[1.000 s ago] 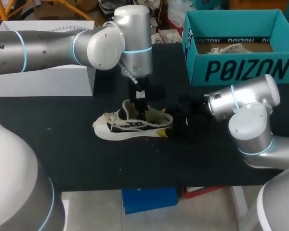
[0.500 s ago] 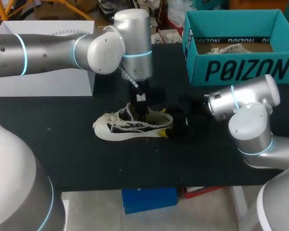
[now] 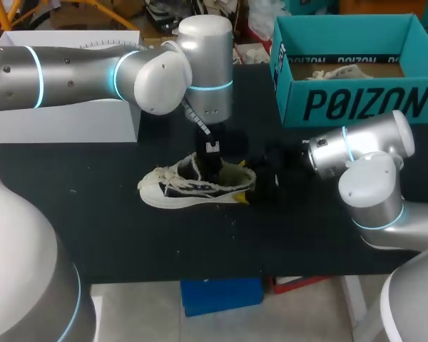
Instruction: Take the shoe out of the shoebox, open the shoe tongue, remove and reinsert the insole, then place the shoe into the shoebox
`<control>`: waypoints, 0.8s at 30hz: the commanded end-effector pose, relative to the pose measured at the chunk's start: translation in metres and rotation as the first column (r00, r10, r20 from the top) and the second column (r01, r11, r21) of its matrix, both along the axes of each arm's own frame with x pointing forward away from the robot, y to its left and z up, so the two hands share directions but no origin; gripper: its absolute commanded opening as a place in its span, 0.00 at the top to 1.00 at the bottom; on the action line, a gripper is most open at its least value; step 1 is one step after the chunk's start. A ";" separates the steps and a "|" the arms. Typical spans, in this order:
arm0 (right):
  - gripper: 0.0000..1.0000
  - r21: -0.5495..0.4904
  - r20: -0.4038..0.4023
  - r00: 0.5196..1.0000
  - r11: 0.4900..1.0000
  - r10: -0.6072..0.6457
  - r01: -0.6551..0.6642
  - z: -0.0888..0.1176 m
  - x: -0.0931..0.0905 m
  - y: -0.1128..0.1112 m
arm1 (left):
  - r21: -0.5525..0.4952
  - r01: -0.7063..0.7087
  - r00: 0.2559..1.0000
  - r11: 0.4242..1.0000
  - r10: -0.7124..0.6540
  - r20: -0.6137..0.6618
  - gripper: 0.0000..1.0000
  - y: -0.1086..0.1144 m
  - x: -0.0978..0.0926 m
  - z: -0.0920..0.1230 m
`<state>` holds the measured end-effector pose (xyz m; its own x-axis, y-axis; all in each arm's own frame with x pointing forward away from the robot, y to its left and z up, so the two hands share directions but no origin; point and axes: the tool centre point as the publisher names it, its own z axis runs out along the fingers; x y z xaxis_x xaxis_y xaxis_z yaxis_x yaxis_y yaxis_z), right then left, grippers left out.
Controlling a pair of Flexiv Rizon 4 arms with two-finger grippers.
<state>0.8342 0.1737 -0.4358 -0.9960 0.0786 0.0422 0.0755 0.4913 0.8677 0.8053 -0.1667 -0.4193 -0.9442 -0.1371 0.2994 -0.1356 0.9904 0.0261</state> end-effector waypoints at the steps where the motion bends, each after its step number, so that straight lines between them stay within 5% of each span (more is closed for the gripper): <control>1: 1.00 -0.001 0.000 1.000 1.000 -0.002 0.002 -0.002 0.000 0.001 | 0.051 -0.004 0.996 0.999 0.000 0.089 0.69 -0.004 -0.011 -0.015; 7: 1.00 -0.001 0.000 1.000 1.000 -0.002 0.002 -0.002 0.000 0.001 | 0.102 -0.022 0.979 0.995 0.001 0.203 0.62 0.001 -0.011 -0.027; 24: 1.00 -0.001 0.000 1.000 1.000 -0.002 0.002 -0.002 0.000 0.001 | 0.194 0.019 0.891 0.981 -0.105 0.442 0.67 0.023 0.001 -0.060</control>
